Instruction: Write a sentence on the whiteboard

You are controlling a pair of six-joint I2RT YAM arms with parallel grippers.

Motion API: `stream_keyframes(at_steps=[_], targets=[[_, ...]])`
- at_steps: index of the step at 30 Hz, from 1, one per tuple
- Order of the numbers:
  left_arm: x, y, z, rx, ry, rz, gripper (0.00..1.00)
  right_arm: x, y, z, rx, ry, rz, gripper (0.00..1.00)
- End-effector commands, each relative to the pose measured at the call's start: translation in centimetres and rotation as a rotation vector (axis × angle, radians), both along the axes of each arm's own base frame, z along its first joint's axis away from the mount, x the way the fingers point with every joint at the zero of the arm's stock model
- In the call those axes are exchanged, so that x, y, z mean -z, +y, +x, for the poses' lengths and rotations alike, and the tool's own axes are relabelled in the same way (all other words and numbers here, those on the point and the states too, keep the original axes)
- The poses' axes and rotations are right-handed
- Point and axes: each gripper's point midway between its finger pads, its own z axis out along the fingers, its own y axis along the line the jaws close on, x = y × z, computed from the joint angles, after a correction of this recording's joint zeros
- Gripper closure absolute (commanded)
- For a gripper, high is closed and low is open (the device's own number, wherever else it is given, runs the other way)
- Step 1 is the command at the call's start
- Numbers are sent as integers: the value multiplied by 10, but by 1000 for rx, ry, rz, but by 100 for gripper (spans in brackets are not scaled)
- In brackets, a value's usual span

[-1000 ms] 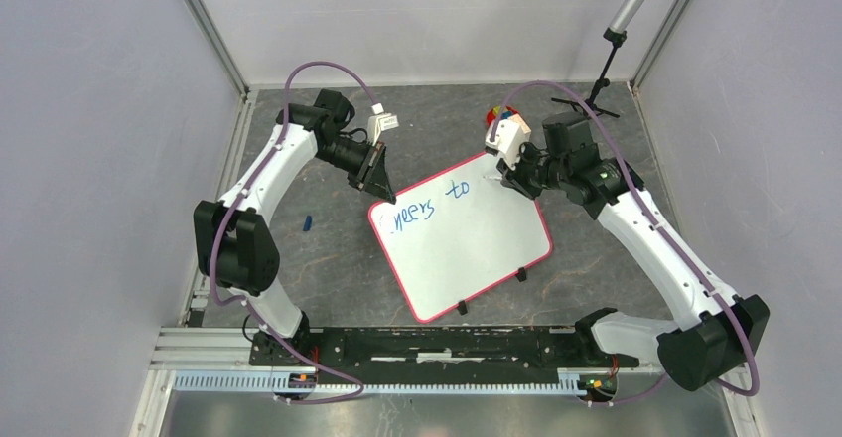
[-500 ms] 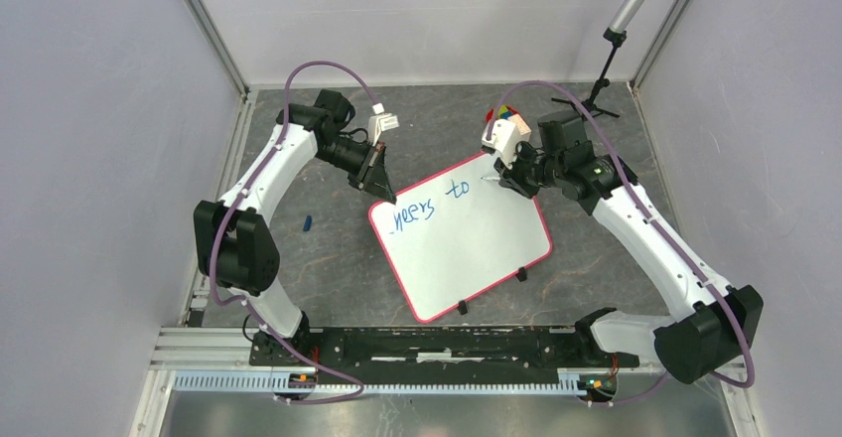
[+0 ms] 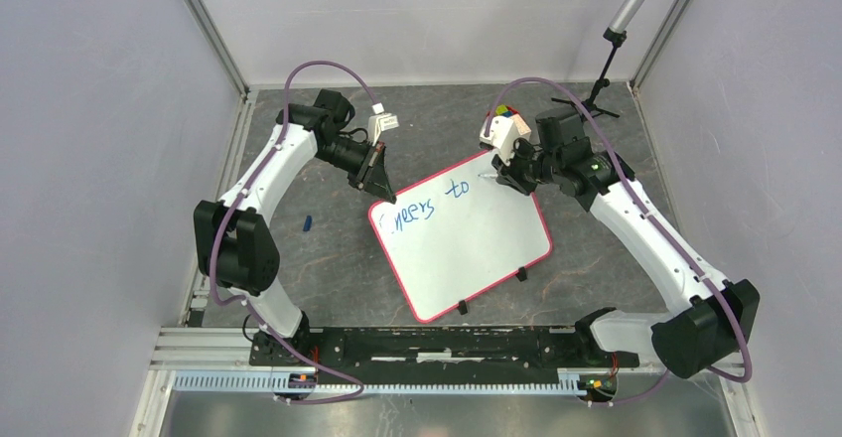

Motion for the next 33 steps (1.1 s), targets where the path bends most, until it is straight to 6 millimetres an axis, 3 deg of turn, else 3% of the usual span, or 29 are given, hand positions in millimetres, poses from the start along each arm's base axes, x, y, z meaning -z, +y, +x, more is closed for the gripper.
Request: stream_keyframes(at_steps=[1, 12, 24, 33], targets=[[-4, -1, 3, 18, -48, -5, 98, -12, -2, 7, 11, -56, -5, 100], [-5, -2, 3, 23, -50, -13, 98, 3, -5, -15, -21, 2, -7, 100], [-5, -1, 2, 23, -53, -12, 98, -24, 2, 7, 5, -56, 23, 100], [-4, -1, 2, 24, -52, -10, 98, -25, -1, 15, 23, -69, -6, 100]])
